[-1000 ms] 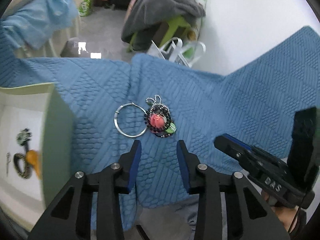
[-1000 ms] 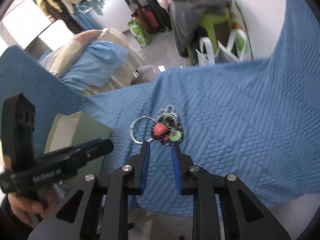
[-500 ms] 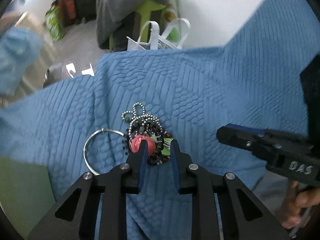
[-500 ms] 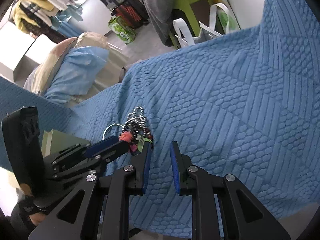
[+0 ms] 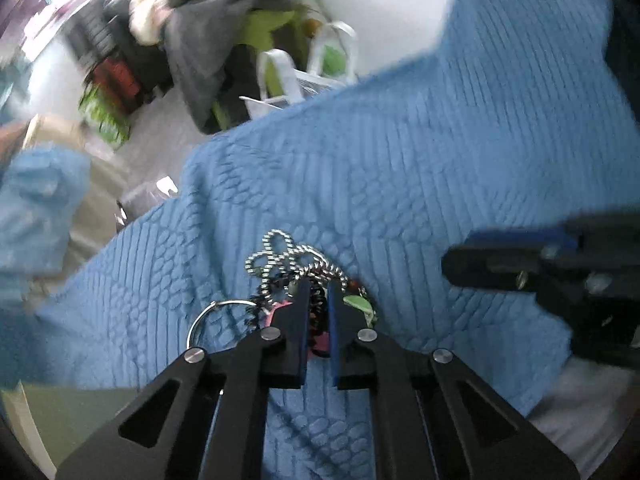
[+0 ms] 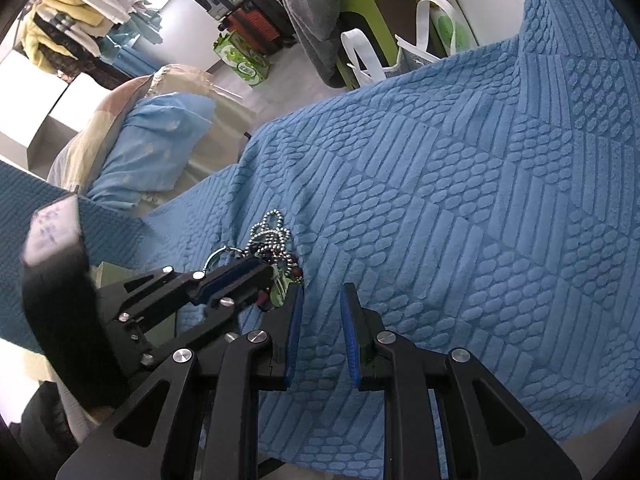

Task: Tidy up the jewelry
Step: 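Grasp the pink charm with the right gripper while the left gripper holds the black coil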

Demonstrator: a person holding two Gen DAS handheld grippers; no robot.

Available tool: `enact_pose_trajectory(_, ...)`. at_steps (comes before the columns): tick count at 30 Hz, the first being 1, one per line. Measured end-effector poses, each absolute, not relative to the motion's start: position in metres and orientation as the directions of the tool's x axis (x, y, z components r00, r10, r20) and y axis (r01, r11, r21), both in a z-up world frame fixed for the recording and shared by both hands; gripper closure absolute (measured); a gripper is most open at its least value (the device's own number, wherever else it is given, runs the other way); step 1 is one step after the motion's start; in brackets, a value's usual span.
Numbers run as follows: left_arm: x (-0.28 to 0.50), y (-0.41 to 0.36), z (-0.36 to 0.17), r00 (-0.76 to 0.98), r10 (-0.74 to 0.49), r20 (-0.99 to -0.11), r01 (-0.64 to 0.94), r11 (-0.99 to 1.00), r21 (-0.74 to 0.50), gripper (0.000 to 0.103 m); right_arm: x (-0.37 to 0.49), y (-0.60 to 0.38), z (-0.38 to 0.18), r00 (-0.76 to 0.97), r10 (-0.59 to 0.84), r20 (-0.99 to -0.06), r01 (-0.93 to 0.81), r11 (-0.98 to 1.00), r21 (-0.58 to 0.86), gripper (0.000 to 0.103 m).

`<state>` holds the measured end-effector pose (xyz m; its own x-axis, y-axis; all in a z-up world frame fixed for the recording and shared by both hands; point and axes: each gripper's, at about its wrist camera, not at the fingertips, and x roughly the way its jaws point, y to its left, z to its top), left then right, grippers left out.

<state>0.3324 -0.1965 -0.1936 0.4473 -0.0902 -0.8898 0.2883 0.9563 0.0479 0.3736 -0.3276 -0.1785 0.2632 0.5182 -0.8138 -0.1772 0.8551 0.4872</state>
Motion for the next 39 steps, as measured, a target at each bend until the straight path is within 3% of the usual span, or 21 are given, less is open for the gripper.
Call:
enact_pose_trajectory(4, 0.332, -0.157, -0.174, 0.449, -0.212, -0.868, 0.135, 0.976, -0.168, 0.095, 0.373, -0.316, -0.176, 0.259, 0.529, -0.808, -0.223, 0.847, 0.483, 0.085)
enact_pose_trajectory(10, 0.326, -0.114, -0.165, 0.453, -0.326, -0.830, -0.010, 0.929, -0.370, 0.096, 0.373, -0.288, -0.175, 0.233, 0.546, -0.805, -0.311, 0.826, 0.470, 0.085)
enact_pose_trajectory(12, 0.324, -0.100, -0.163, 0.462, -0.341, -0.818, -0.058, 0.909, -0.412, 0.096, 0.374, -0.278, -0.174, 0.225, 0.551, -0.804, -0.350, 0.816, 0.461, 0.079)
enact_pose_trajectory(14, 0.323, -0.093, -0.161, 0.467, -0.344, -0.815, -0.079, 0.901, -0.426, 0.096, 0.375, -0.268, -0.175, 0.217, 0.551, -0.806, -0.381, 0.808, 0.450, 0.072)
enact_pose_trajectory(28, 0.307, -0.075, -0.146, 0.453, -0.382, -0.806, -0.131, 0.865, -0.484, 0.095, 0.375, -0.216, -0.200, 0.227, 0.465, -0.855, -0.503, 0.808, 0.306, 0.072)
enact_pose_trajectory(31, 0.300, -0.072, -0.142, 0.445, -0.381, -0.810, -0.140, 0.864, -0.484, 0.095, 0.375, -0.213, -0.201, 0.251, 0.438, -0.863, -0.516, 0.815, 0.264, 0.082)
enact_pose_trajectory(39, 0.278, -0.069, -0.153, 0.381, -0.401, -0.833, -0.166, 0.857, -0.489, 0.095, 0.366, -0.225, -0.197, 0.242, 0.415, -0.877, -0.472, 0.840, 0.267, 0.087)
